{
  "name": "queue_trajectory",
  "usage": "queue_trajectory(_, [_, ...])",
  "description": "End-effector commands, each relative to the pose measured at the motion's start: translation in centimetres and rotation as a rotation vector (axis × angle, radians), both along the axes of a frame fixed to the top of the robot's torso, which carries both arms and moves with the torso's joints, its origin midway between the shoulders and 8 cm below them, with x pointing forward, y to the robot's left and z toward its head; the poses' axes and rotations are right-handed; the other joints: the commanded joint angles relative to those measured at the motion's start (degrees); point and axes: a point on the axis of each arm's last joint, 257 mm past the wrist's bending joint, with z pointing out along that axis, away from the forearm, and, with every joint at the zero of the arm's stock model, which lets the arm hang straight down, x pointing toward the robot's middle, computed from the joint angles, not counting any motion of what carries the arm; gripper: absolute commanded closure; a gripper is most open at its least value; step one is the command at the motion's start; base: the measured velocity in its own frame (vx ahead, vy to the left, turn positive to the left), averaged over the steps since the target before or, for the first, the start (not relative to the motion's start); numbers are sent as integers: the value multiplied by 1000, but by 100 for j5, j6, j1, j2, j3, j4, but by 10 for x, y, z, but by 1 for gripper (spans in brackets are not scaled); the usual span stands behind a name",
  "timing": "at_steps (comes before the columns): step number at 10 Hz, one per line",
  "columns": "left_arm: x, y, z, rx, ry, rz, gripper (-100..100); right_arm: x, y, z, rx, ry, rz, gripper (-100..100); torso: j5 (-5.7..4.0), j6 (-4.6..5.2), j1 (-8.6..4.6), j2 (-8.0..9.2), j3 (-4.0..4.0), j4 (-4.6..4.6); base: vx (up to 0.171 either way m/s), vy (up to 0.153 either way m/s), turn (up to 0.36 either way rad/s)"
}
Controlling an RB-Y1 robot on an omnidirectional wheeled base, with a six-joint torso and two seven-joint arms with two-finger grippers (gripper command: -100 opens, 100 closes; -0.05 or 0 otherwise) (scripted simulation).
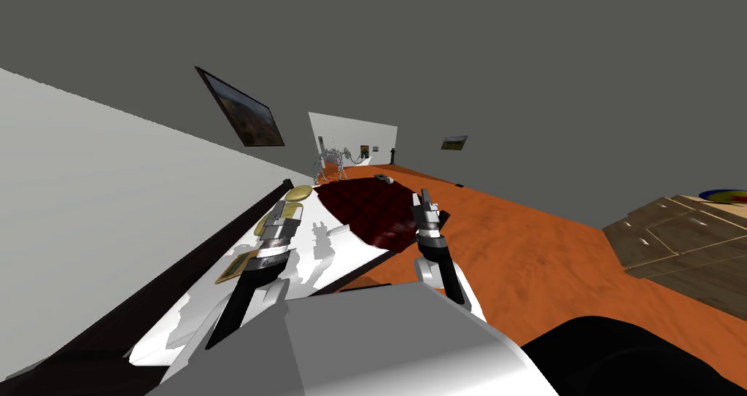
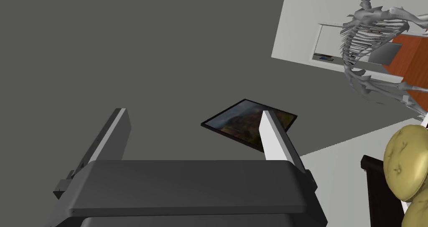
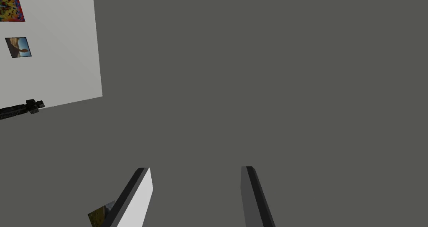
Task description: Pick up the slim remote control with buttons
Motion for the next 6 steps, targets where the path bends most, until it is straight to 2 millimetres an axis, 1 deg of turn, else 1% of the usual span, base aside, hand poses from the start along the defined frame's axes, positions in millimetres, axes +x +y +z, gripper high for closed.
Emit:
queue_trajectory(1, [9, 8, -13, -11, 54, -1, -100, 0, 0, 0, 0, 0, 0, 0, 0, 0, 0, 0, 0, 0, 1, -76, -62])
queue_trajectory(2, [9, 8, -13, -11, 54, -1, -100, 0, 0, 0, 0, 0, 0, 0, 2, 1, 6, 0, 0, 0, 2, -55, -27])
queue_trajectory(3, [17, 16, -25, -23, 101, 0, -100, 0, 0, 0, 0, 0, 0, 0, 3, 0, 14, 0, 0, 0, 2, -70, -71])
queue_trajectory(4, [24, 24, -36, -36, 139, -1, -100, 0, 0, 0, 0, 0, 0, 0, 3, 1, 11, -1, -1, 0, 6, -146, -115])
queue_trajectory(5, [25, 25, -39, -38, 150, 2, -100, 0, 0, 0, 0, 0, 0, 0, -1, 1, -13, -2, -1, -1, 25, -114, -14])
queue_trajectory(6, [32, 34, -52, -55, 195, 5, -100, 0, 0, 0, 0, 0, 0, 0, -2, -1, -7, -7, -4, -1, 17, -111, -61])
